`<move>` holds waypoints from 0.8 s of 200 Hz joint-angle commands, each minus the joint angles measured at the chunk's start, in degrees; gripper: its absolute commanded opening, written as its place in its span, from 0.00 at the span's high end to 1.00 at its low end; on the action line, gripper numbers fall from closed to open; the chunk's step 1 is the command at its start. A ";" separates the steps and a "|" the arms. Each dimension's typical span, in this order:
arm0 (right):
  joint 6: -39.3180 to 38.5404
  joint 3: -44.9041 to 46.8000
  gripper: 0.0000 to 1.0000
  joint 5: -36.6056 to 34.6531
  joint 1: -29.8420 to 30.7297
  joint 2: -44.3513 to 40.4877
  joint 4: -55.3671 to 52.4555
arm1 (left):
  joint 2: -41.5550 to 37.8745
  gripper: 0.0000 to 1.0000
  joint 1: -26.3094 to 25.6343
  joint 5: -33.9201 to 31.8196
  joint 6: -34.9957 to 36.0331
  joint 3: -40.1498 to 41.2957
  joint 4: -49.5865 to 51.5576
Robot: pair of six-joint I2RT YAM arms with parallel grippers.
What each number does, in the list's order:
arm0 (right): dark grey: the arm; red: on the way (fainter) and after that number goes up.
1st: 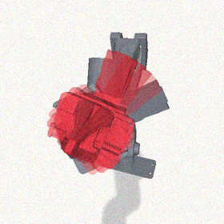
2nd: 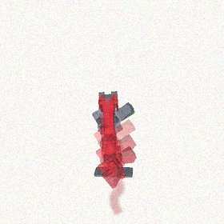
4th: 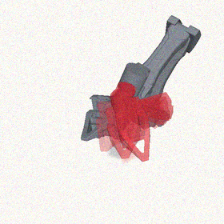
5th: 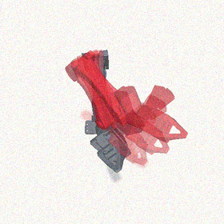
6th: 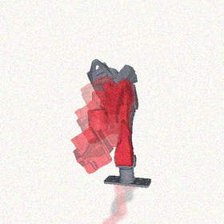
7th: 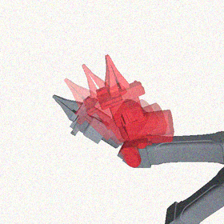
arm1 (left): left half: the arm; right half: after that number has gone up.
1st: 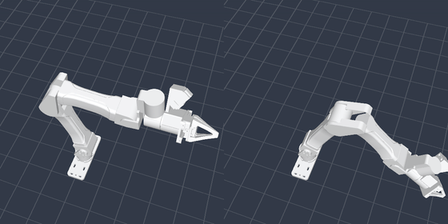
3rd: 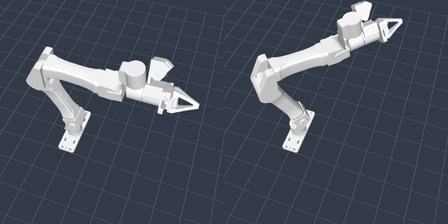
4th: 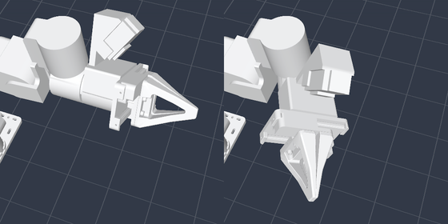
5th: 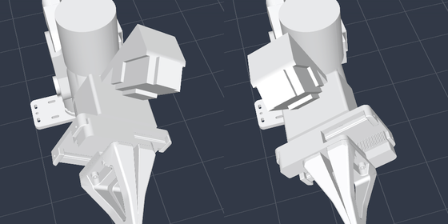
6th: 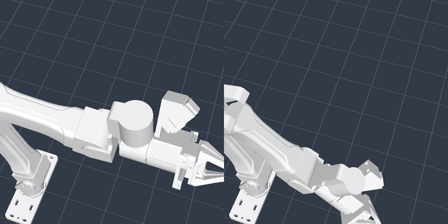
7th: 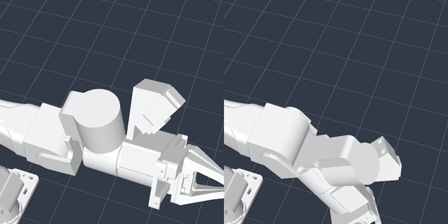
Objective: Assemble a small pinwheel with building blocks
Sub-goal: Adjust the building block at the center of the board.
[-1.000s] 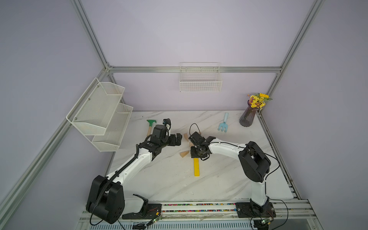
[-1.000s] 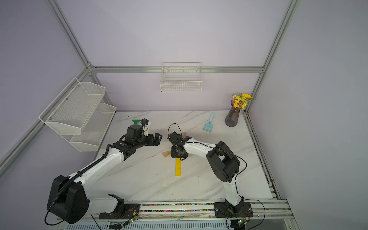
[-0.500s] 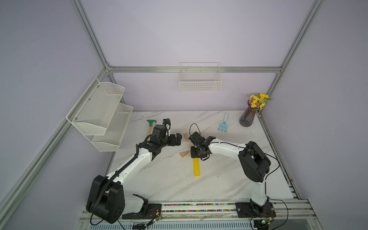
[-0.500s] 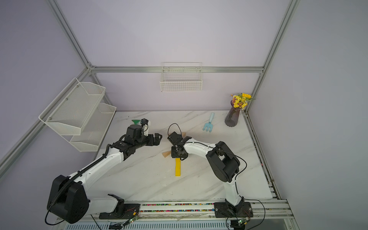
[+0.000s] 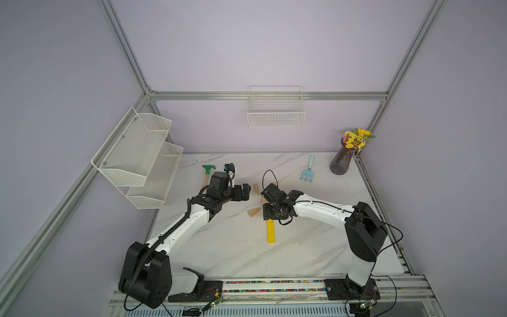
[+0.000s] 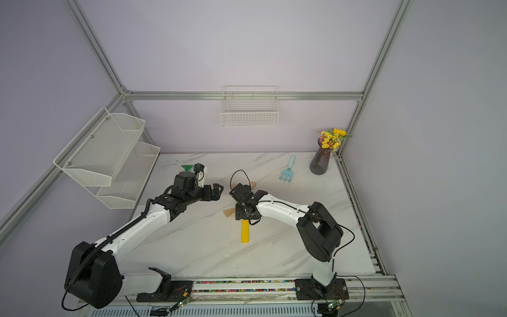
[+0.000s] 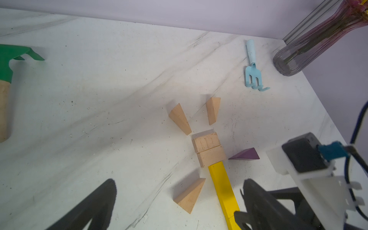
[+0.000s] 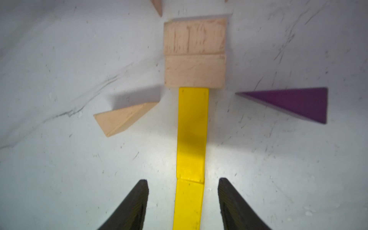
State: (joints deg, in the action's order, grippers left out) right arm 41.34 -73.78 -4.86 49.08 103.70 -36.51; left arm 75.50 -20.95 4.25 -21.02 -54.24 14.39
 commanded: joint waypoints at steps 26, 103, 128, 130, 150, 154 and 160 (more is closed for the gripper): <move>4.72 4.56 0.43 -2.40 7.45 -2.33 -2.89 | -4.19 0.00 0.56 0.67 -0.45 1.19 -1.48; 10.51 12.81 1.00 -1.58 15.52 -7.88 -2.04 | -6.51 0.00 0.56 0.92 -1.20 4.14 -2.46; 11.15 14.49 1.00 -1.38 15.62 -8.26 -0.98 | -6.32 0.00 0.55 1.36 -1.22 4.14 -2.45; 11.20 14.59 1.00 -1.44 15.57 -8.16 -0.94 | -6.29 0.00 0.60 1.33 -1.26 4.14 -2.44; 12.09 14.63 1.00 -2.03 15.54 -7.22 -1.20 | -6.11 0.00 0.61 1.24 -1.31 4.14 -2.57; 12.10 14.51 1.00 -2.23 15.55 -7.00 -1.14 | -5.99 0.00 0.56 1.36 -1.33 4.14 -2.61; 12.18 14.38 1.00 -2.49 15.56 -6.79 -1.11 | -5.91 0.00 0.58 1.37 -1.32 4.10 -2.68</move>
State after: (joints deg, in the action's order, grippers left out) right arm 51.83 -59.44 -6.33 64.60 96.71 -38.59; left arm 70.48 -20.64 4.75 -21.50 -49.69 14.24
